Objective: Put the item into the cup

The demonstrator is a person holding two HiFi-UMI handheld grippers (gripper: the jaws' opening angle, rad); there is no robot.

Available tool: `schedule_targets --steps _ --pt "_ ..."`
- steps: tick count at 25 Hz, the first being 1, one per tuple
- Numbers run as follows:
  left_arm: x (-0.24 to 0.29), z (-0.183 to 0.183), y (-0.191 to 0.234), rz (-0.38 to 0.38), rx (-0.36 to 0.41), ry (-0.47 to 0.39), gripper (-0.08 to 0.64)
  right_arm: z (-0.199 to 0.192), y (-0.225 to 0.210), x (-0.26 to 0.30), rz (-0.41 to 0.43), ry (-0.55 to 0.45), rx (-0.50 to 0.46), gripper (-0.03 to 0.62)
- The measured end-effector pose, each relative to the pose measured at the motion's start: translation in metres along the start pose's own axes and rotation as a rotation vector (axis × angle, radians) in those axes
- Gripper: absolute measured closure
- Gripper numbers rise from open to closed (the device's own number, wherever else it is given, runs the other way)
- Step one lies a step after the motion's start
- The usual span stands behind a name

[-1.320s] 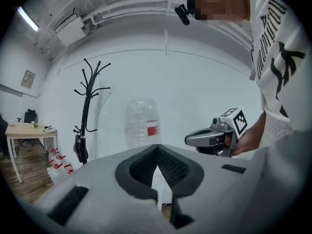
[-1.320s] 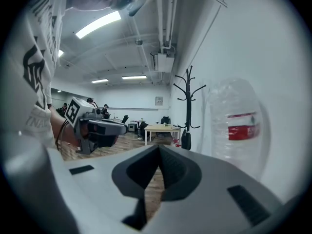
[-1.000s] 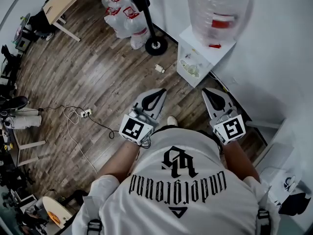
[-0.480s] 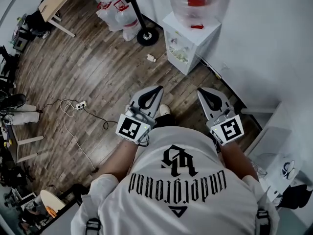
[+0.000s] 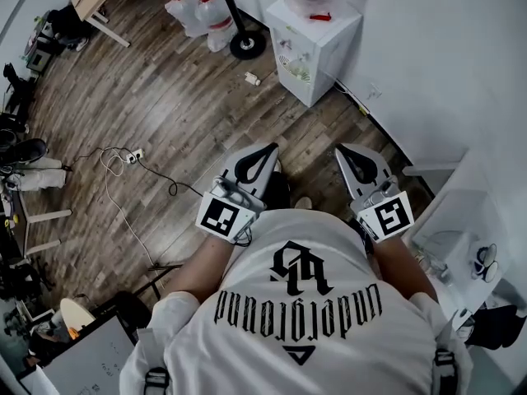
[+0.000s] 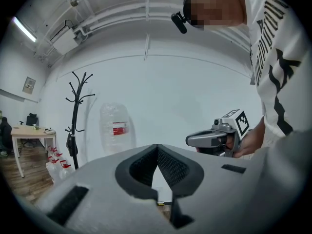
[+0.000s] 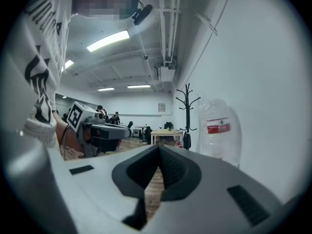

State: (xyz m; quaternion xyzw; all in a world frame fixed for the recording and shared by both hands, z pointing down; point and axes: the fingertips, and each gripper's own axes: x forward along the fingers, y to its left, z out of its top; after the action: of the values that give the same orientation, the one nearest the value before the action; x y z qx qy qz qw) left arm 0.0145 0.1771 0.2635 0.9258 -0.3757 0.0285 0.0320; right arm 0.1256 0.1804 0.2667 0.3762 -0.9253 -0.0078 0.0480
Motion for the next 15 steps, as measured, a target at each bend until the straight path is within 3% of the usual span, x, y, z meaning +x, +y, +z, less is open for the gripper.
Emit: schedule_targets --steps 12,15 --pt "-0.030 0.019 -0.028 0.011 0.093 -0.057 0.554 0.014 0.025 -0.045 -0.021 -0.053 -0.036 0.586" --pt "-0.033 0.021 -0.031 0.003 0.073 -0.037 0.554 0.019 0.028 -0.047 -0.030 -0.057 -0.040 0.586"
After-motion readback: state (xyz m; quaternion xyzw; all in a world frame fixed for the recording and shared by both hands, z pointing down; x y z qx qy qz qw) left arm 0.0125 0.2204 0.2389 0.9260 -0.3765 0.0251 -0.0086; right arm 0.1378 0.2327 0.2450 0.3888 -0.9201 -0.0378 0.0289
